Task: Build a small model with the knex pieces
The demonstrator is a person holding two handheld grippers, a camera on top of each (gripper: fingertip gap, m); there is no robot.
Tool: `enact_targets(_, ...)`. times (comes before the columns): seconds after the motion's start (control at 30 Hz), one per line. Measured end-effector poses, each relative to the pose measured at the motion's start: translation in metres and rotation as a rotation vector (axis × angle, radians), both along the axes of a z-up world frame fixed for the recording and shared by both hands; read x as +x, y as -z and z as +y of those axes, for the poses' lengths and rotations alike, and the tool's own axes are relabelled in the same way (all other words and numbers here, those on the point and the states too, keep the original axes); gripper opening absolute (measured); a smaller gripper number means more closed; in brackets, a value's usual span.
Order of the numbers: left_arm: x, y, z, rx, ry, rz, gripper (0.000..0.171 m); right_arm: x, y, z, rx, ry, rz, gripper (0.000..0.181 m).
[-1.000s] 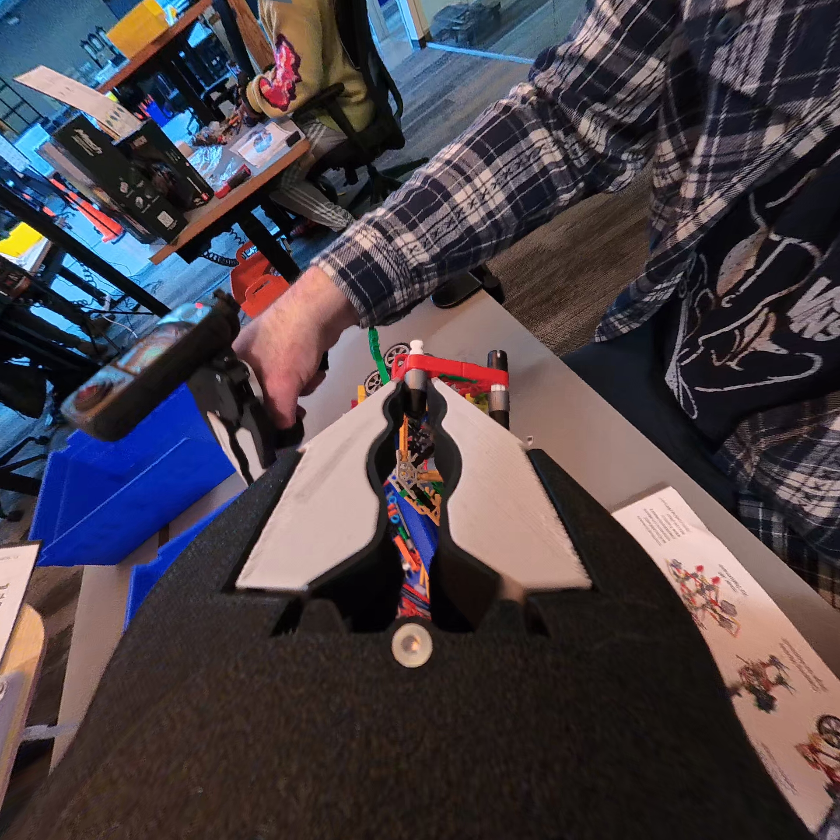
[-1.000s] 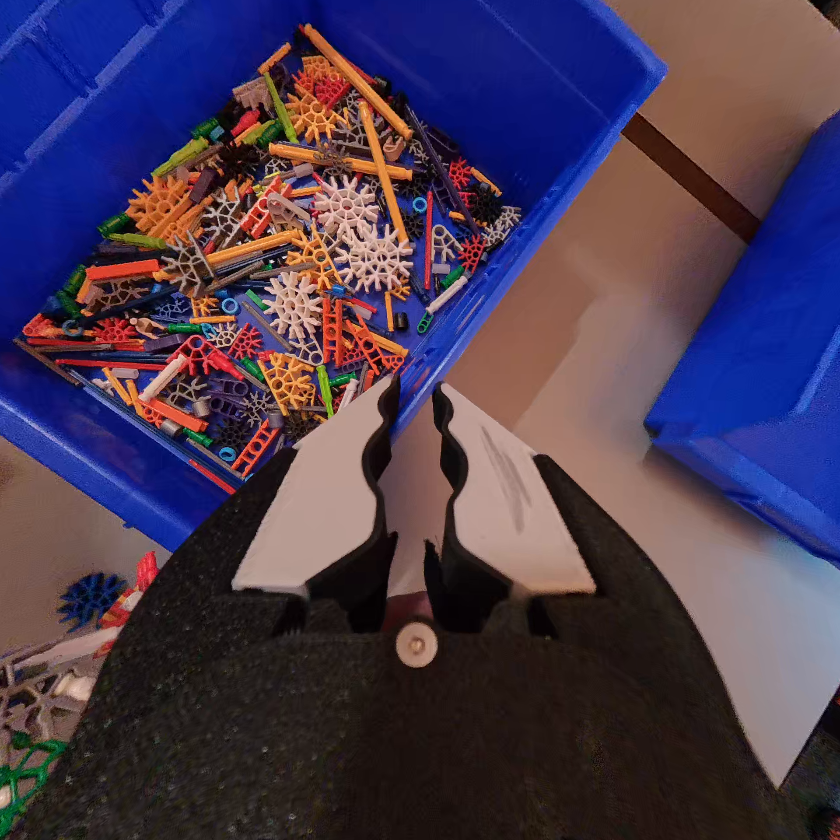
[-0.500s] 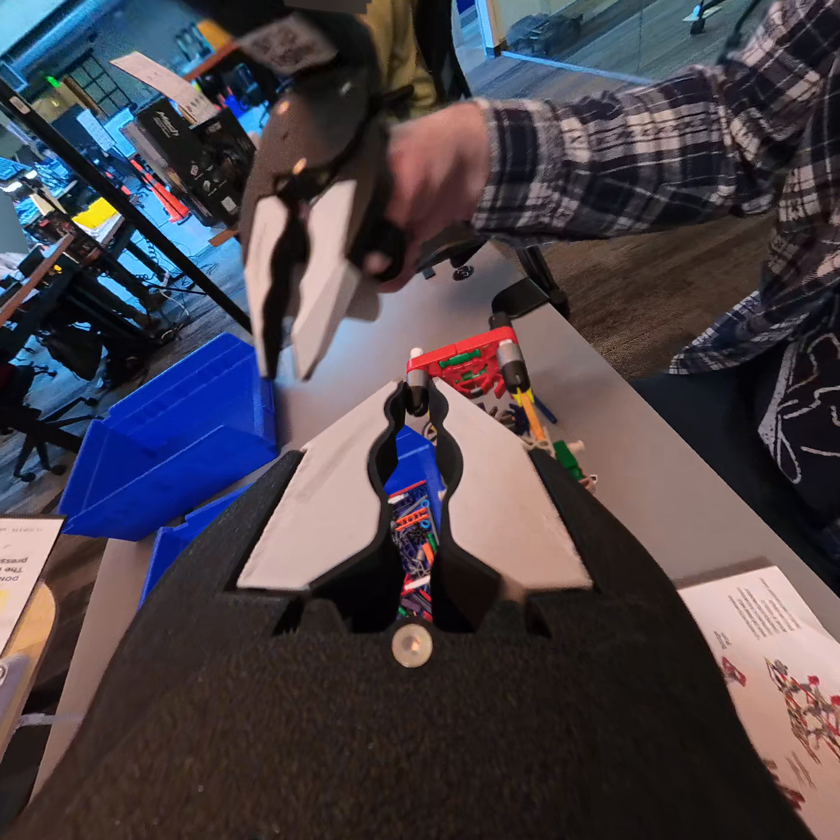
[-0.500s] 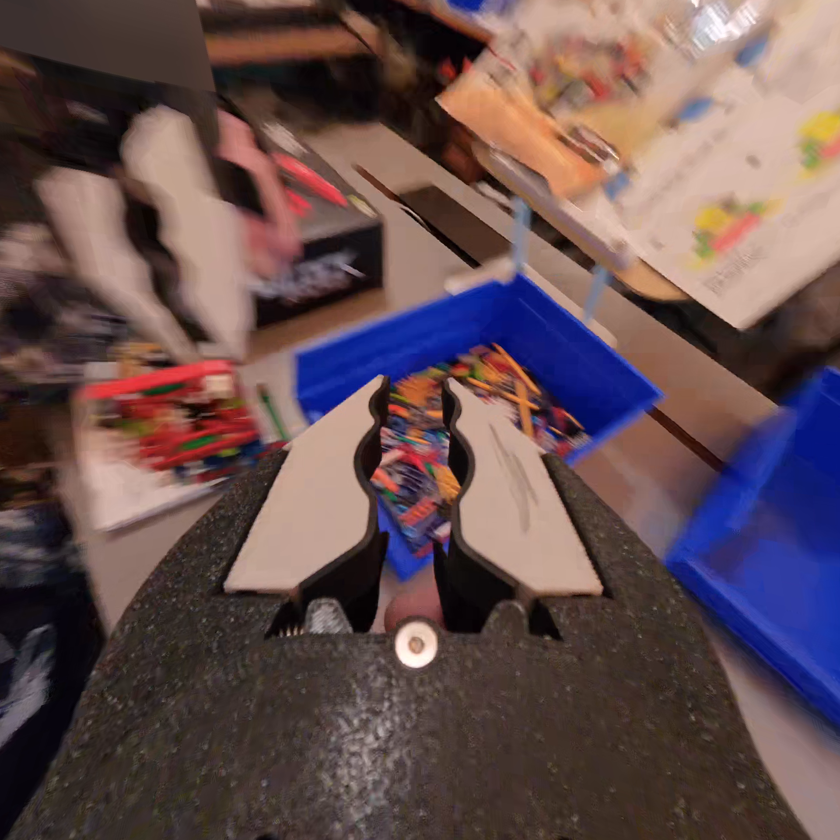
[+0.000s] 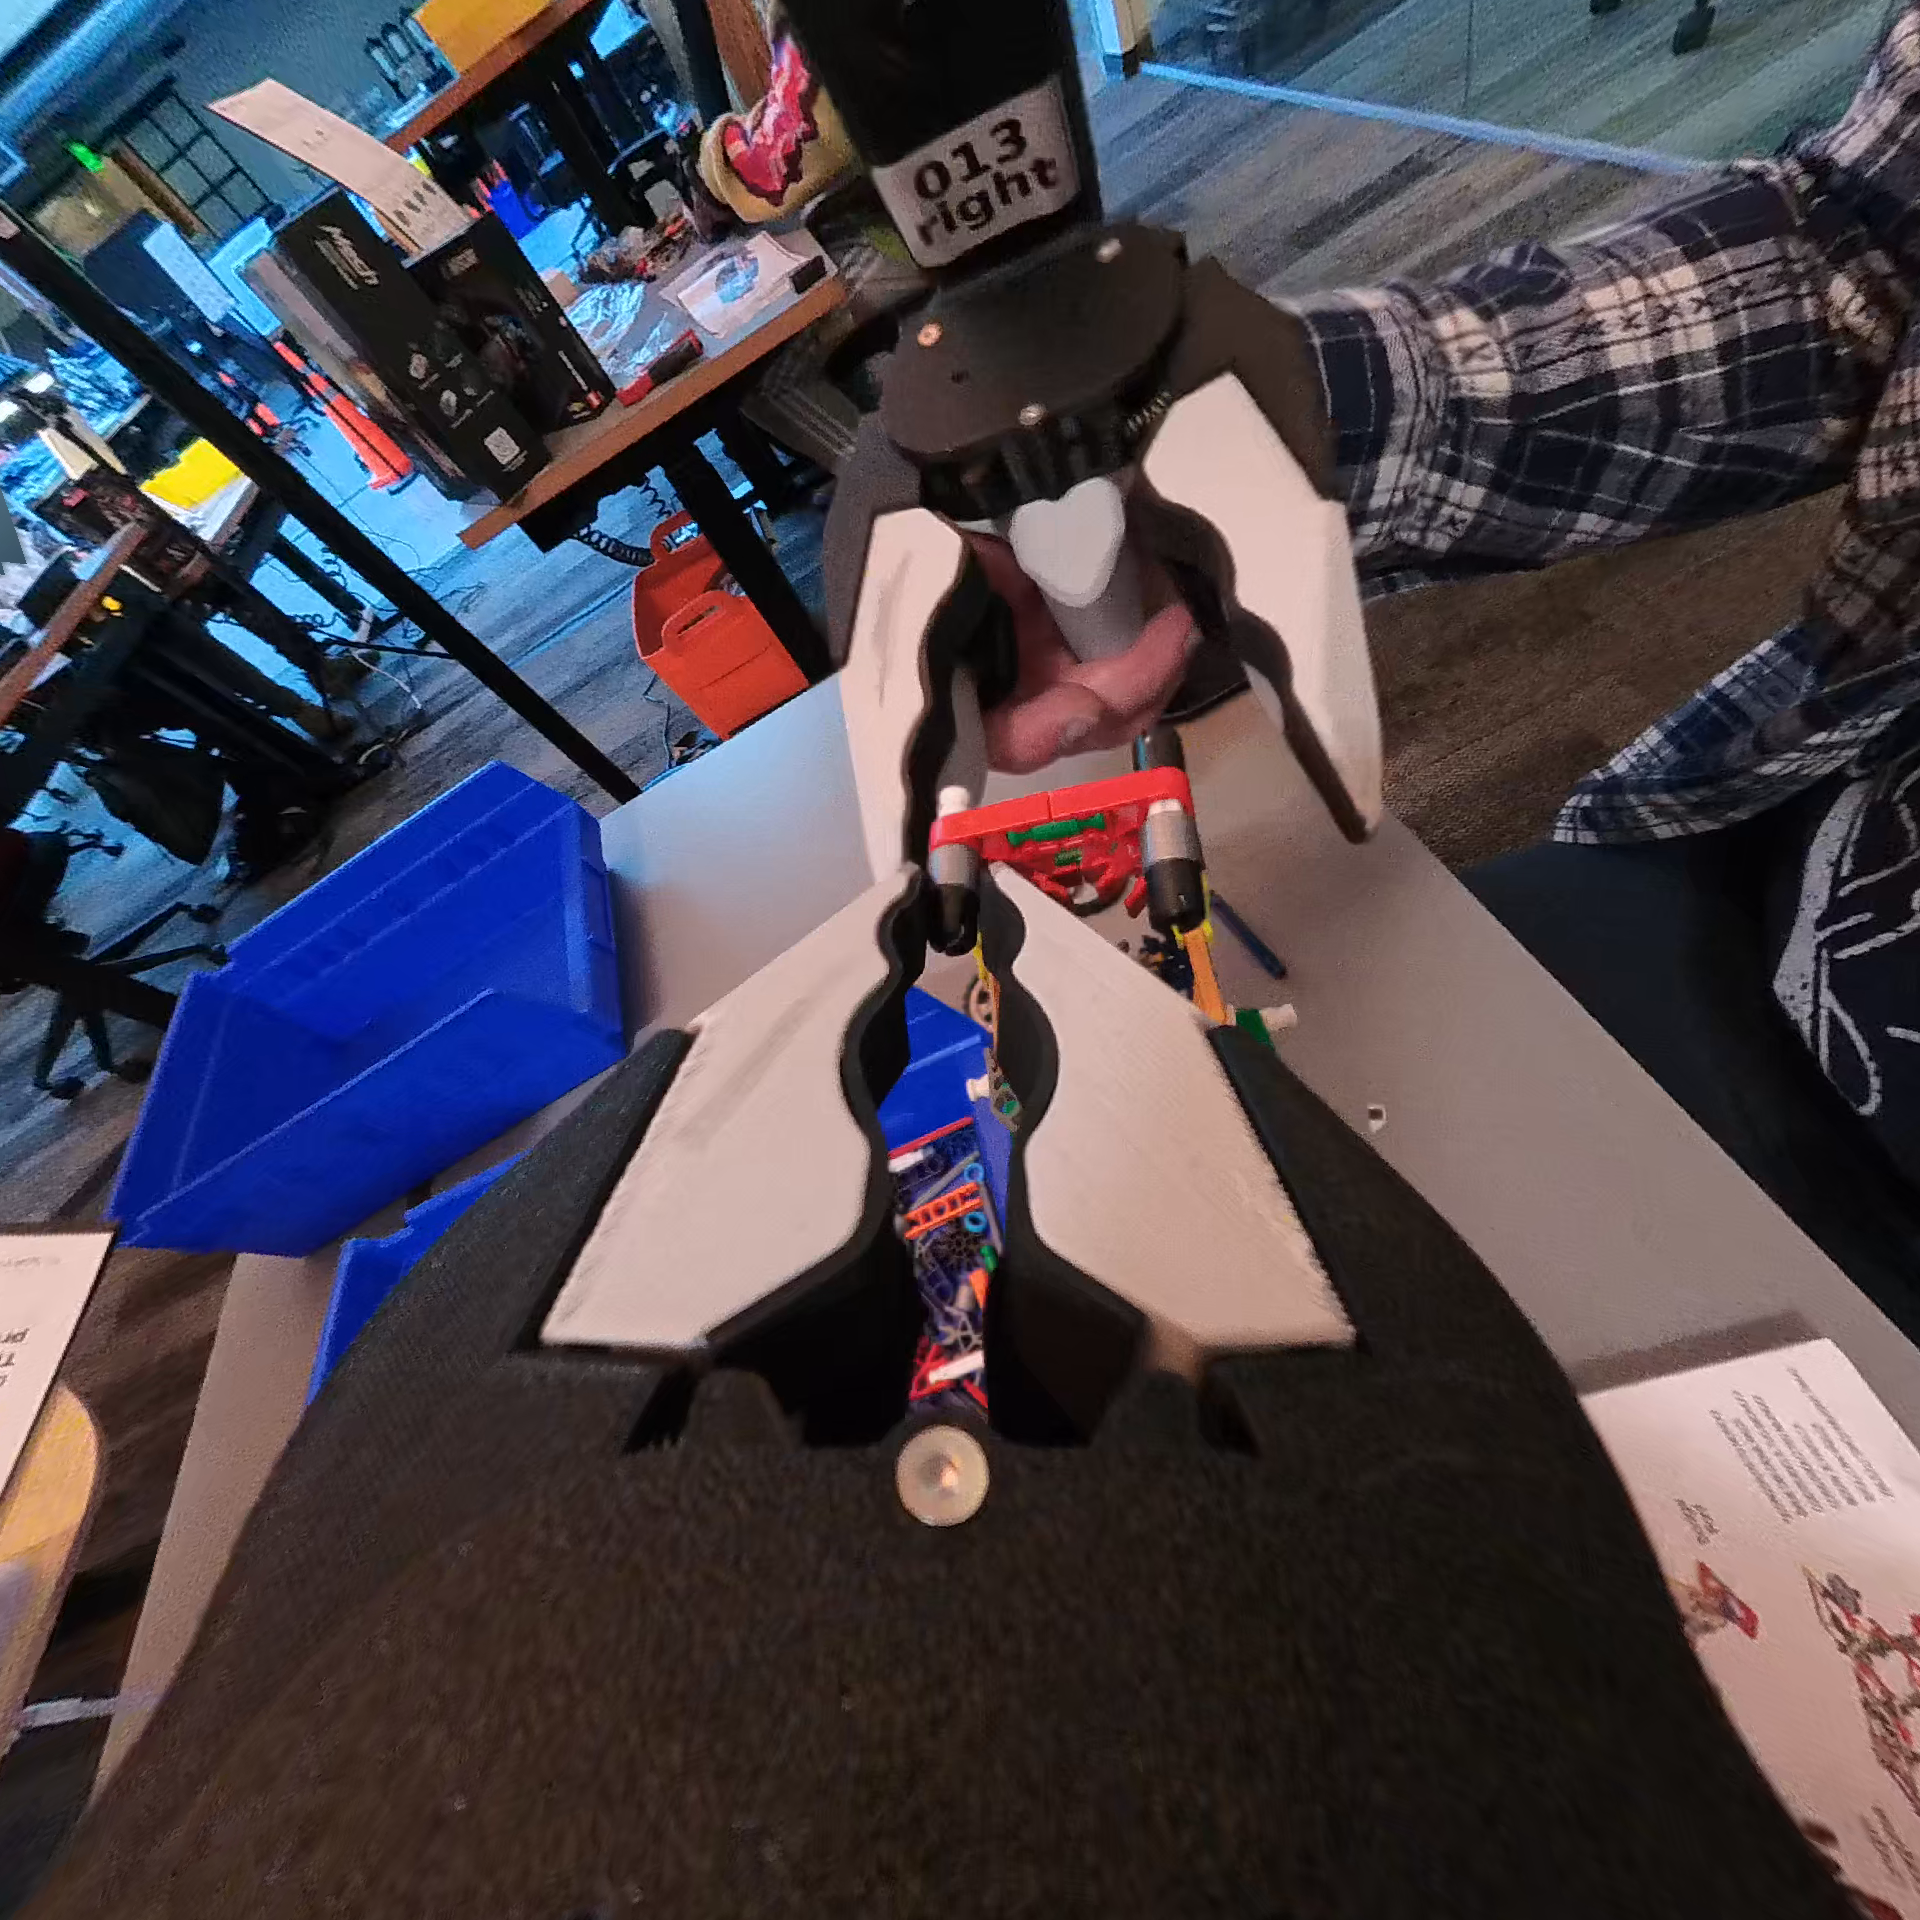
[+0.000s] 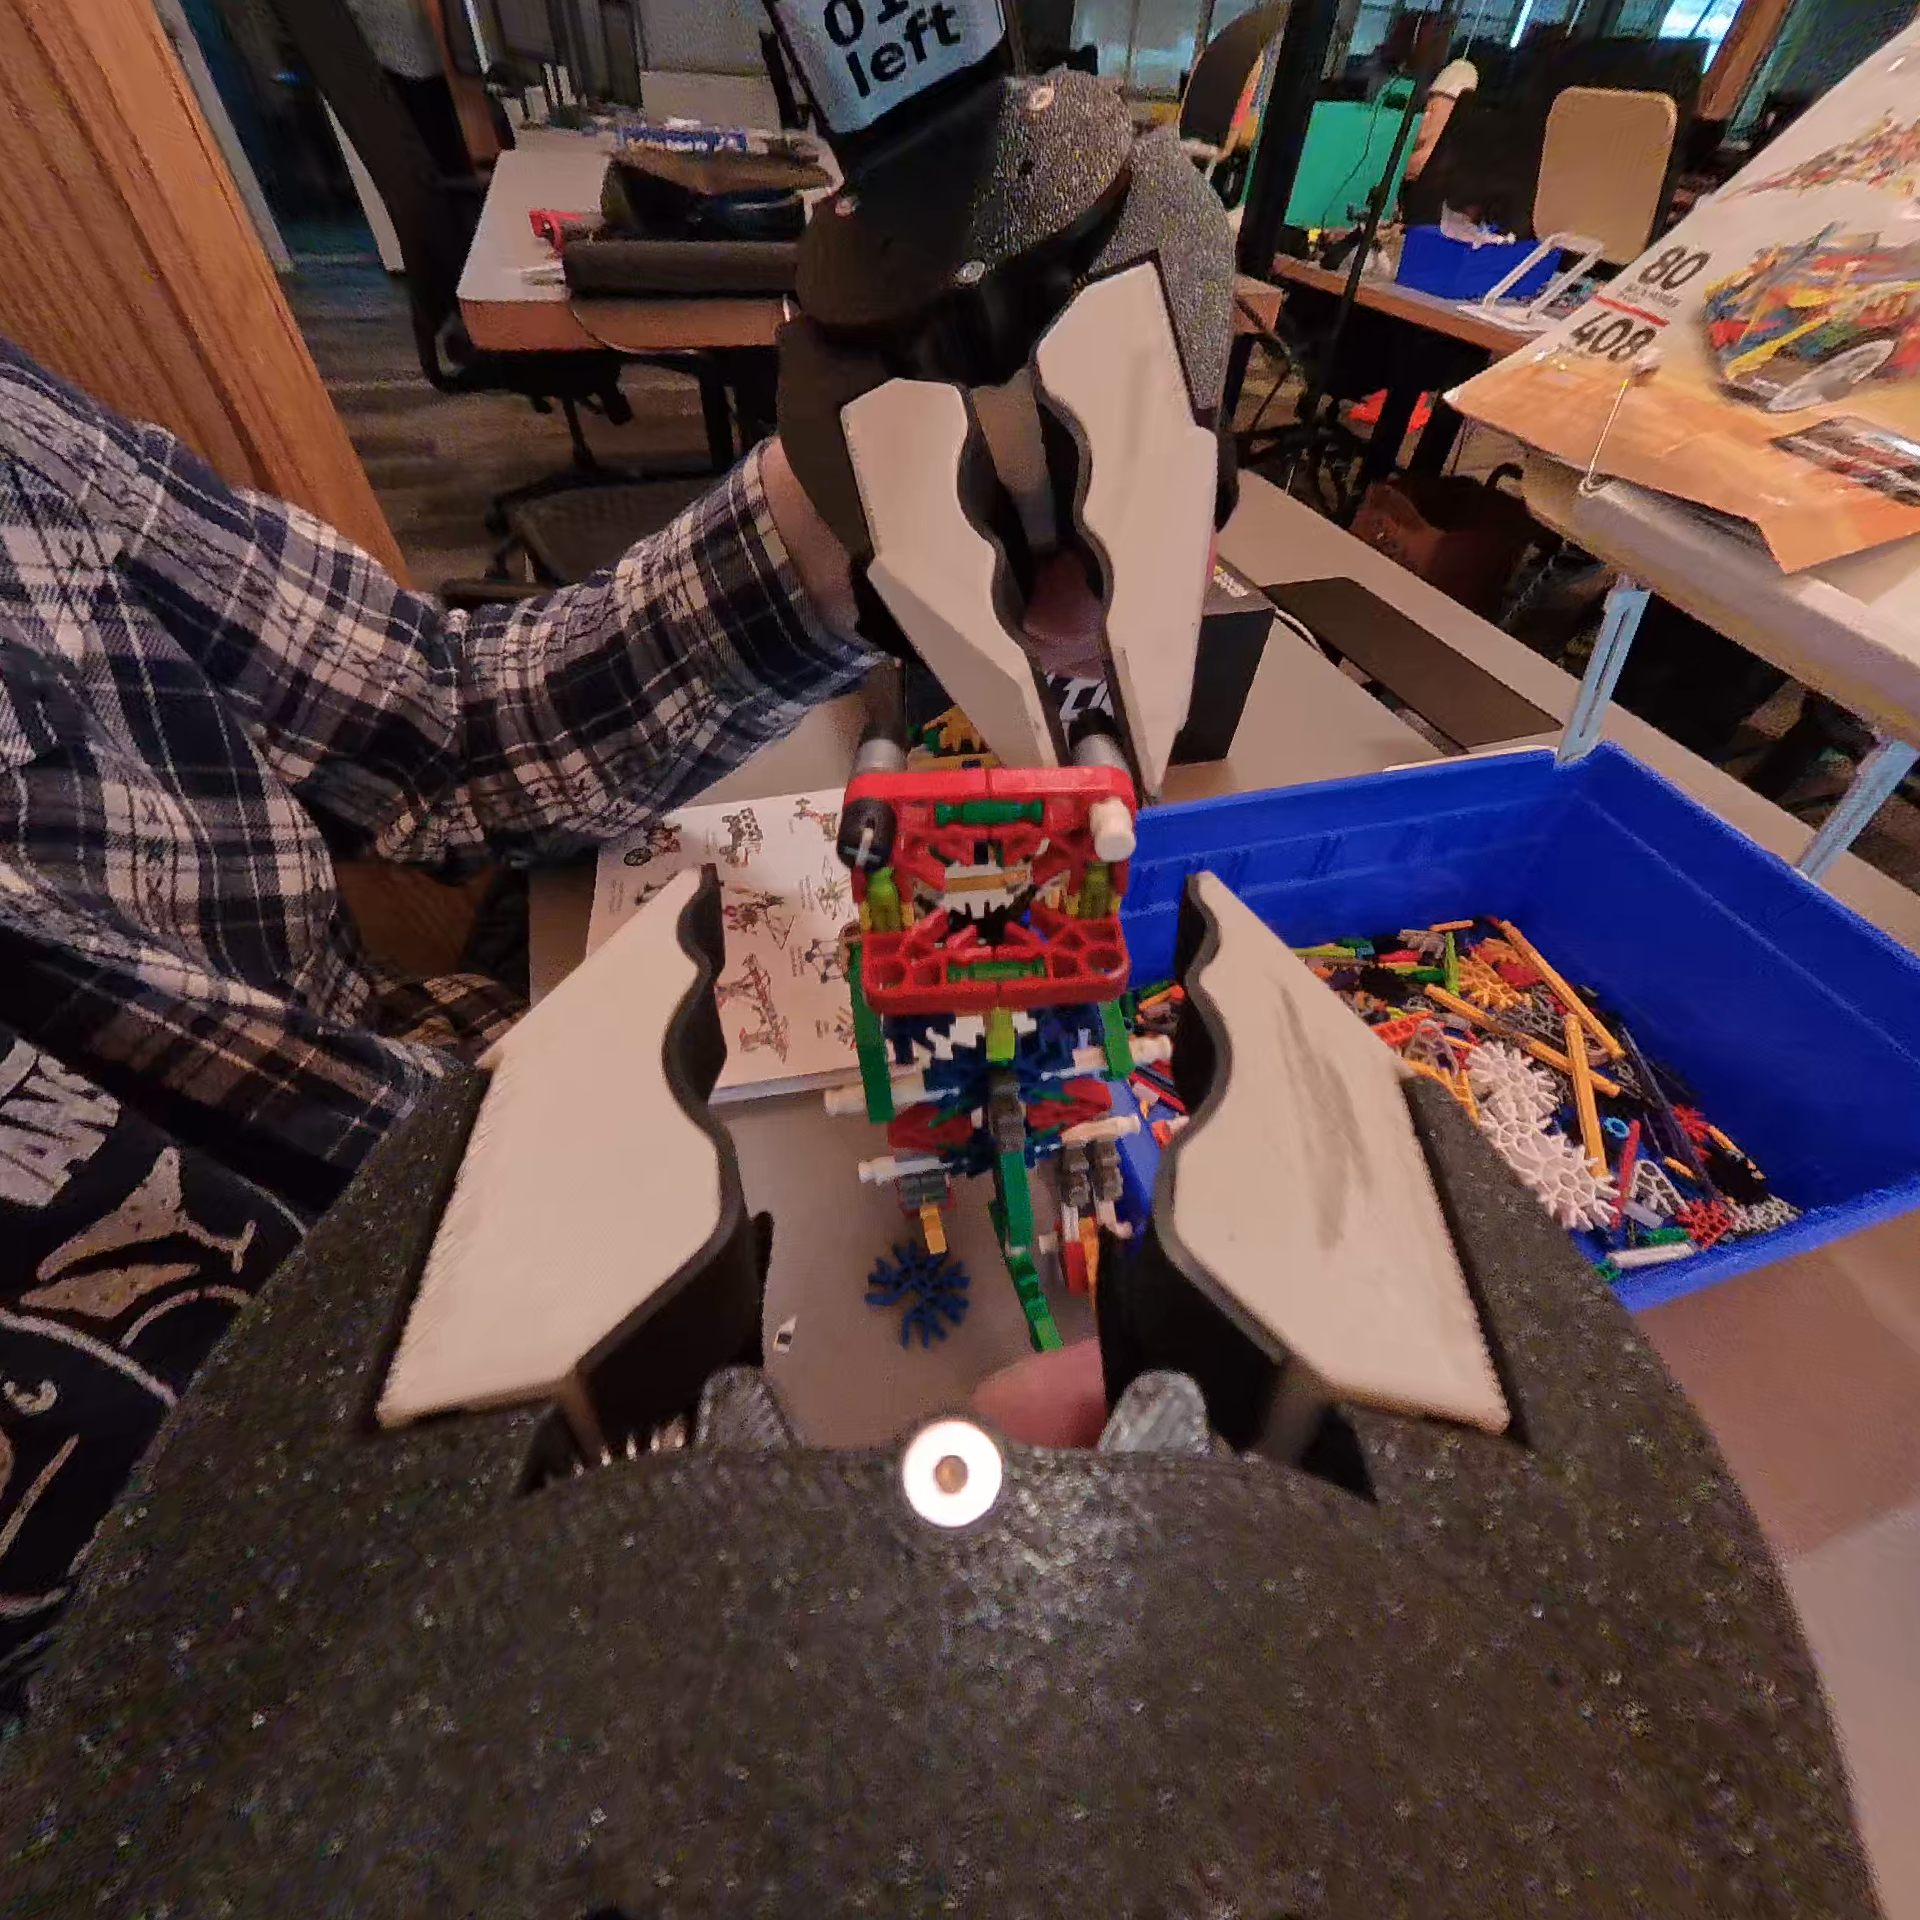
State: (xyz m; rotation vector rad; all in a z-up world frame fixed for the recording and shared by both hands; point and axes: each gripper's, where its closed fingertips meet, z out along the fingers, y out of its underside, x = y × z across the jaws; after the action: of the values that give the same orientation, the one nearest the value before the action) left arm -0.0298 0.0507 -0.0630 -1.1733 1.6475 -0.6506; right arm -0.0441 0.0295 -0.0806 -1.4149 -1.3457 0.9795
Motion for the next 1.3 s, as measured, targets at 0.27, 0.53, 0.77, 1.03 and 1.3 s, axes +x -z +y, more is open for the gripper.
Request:
enact_targets(0.27,0.003,0.001,0.005,0.01,-0.02,0.007,0.007,-0.008,0.006,0.013,0.022,0.067,0.016,0.055)
enact_targets(0.53,-0.02,-0.01,0.02,0.024,-0.087,-0.022,0.007,0.007,0.002,0.015,0.006,0.094,0.039,0.055)
enact_targets(0.77,-0.028,-0.013,0.027,0.036,-0.118,-0.036,0.007,0.024,-0.01,0.015,-0.059,0.122,0.055,0.055)
enact_targets(1.03,-0.029,-0.014,0.028,0.033,-0.118,-0.042,0.007,0.024,-0.006,0.002,-0.173,0.057,0.021,0.055)
enact_targets(1.3,-0.027,-0.009,0.028,0.024,-0.113,-0.032,0.007,0.026,0.011,0.006,-0.208,0.031,0.113,0.057)
